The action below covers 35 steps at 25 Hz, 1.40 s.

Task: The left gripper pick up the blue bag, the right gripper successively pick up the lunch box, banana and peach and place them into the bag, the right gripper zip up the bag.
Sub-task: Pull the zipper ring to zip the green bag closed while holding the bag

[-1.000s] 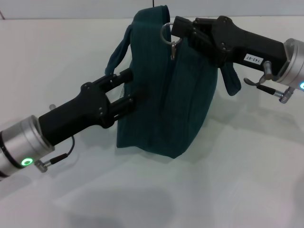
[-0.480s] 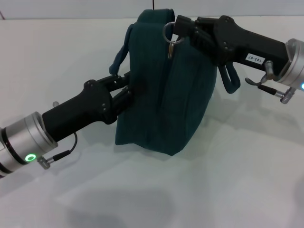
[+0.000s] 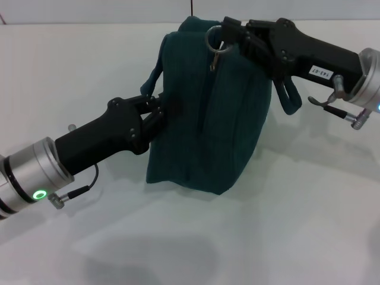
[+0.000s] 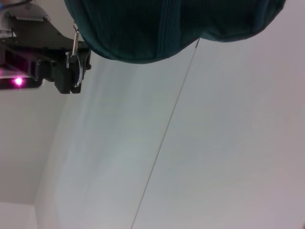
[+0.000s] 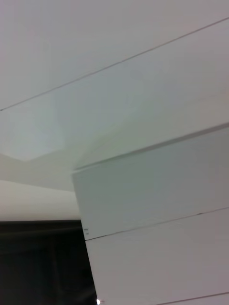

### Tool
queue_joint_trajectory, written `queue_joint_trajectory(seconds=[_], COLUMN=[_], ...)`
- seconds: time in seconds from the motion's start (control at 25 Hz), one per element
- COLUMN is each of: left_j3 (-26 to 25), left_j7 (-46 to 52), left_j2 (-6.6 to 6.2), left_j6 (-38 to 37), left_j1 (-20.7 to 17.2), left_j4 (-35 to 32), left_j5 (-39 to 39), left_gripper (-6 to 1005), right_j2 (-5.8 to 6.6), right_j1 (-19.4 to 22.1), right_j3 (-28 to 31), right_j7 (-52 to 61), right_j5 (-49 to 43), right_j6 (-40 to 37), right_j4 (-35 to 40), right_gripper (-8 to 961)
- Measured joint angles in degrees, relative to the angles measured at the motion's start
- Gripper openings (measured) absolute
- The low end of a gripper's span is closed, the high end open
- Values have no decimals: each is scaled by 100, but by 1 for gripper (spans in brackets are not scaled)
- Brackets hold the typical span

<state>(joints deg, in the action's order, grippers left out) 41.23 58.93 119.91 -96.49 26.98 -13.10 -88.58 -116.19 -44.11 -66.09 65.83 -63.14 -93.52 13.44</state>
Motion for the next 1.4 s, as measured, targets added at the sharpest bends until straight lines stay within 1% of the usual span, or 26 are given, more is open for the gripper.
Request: queue_joint_trajectory(seconds=[0.24,0.48,1.08,1.4], left_j3=[64,478,824,850], left_j7=[-3,-7,-205,-233], left_j2=[-10,-20,-49,-47], left_j6=[-21,-44,-388,-412], left_j1=[-16,-9,-2,-11], left_j4=[-23,-57,-61,-62], left_j5=[-82,-90,-105,-104], left_gripper=[124,77,72,71], right_j2=[0,0,0,0], right_j1=[126,184,241,340], right_j3=[-5,10,0,-9], right_j7=[28,34,114,312], right_j5=[292,465,477,478], right_j6=[-34,5,351,312], right_j4=[46,18,-4,-6], right_gripper=[14,11,4,6])
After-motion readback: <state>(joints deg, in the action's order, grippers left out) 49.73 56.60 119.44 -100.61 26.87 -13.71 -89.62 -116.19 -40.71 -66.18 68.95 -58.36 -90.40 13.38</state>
